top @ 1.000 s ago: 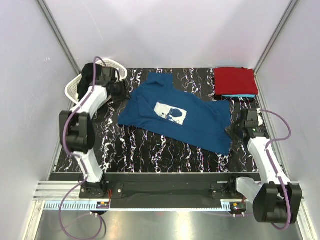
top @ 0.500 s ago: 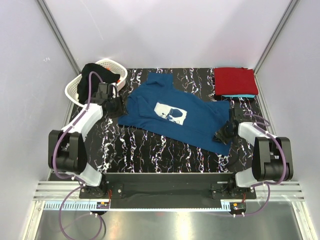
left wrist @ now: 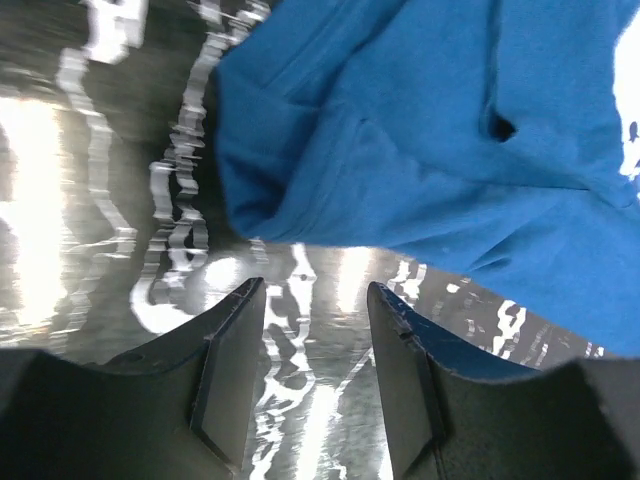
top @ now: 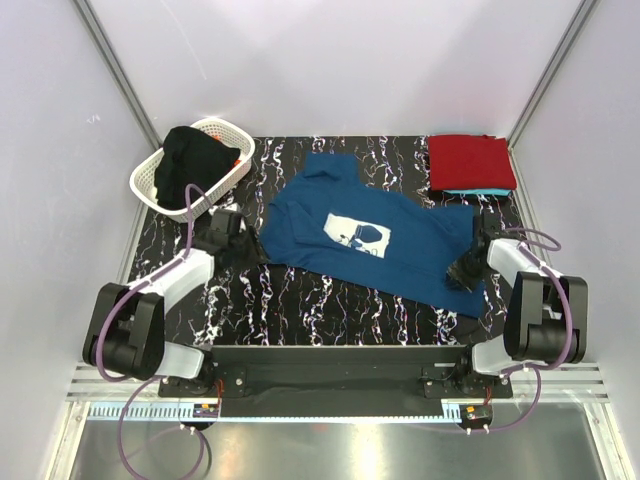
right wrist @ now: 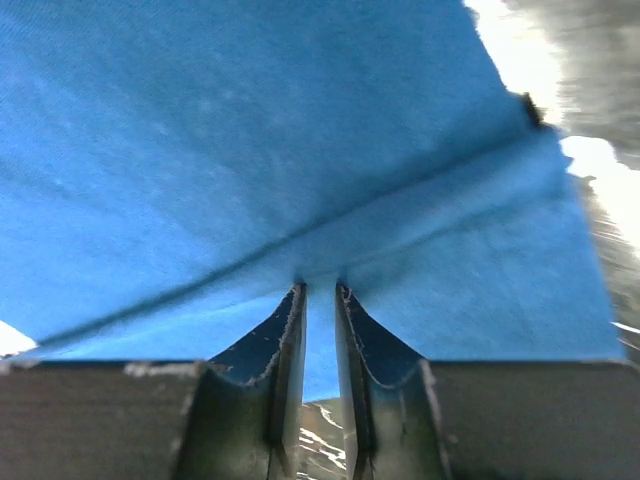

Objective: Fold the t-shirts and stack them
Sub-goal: Fold the tshirt

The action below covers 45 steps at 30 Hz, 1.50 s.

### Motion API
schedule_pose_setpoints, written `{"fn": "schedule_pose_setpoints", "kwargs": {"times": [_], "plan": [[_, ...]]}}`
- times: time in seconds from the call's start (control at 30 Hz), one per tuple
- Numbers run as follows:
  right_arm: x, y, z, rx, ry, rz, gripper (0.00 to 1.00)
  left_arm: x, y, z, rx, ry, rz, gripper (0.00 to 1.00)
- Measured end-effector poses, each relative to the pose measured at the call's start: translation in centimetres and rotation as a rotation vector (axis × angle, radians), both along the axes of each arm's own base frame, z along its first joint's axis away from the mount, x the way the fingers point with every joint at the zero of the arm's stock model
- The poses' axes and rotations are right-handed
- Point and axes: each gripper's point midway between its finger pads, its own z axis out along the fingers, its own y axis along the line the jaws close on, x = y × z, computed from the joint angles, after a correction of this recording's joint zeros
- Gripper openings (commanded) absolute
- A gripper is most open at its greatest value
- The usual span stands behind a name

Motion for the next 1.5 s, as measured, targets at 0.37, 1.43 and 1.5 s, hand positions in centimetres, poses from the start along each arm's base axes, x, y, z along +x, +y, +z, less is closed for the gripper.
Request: {"fn": "schedule_pose_setpoints", "kwargs": {"times": [0.37, 1.43, 1.5], "plan": [[2.0, 1.9, 7.3, 0.017, -0.251, 0.082, 0.25, 1.7, -1.2, -2.2, -0.011, 0.001, 0.041, 0.46], [6.8, 11.4, 13.0, -0.079, -0.438, 0.477, 0.48, 7.2, 4.8, 12.2, -0.093, -0.303, 0.118, 0.49], [9.9, 15.8, 14.9, -0.100, -0.541, 0.616, 0.50, 7.4, 5.2, 11.1, -0.154, -0.265, 0.103, 0.49]]}}
